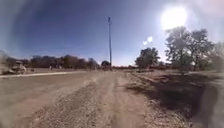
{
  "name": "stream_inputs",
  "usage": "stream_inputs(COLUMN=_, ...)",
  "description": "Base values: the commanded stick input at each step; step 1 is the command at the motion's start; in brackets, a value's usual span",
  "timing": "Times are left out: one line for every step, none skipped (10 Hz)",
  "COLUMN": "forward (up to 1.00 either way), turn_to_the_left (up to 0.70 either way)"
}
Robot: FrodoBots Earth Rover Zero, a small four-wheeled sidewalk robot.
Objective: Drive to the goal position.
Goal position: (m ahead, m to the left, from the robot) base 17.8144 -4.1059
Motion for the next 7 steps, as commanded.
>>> stream_inputs(forward=0.70, turn_to_the_left=0.00)
stream_inputs(forward=0.70, turn_to_the_left=0.00)
stream_inputs(forward=0.70, turn_to_the_left=0.00)
stream_inputs(forward=0.70, turn_to_the_left=0.00)
stream_inputs(forward=0.70, turn_to_the_left=0.00)
stream_inputs(forward=0.70, turn_to_the_left=0.00)
stream_inputs(forward=0.70, turn_to_the_left=0.00)
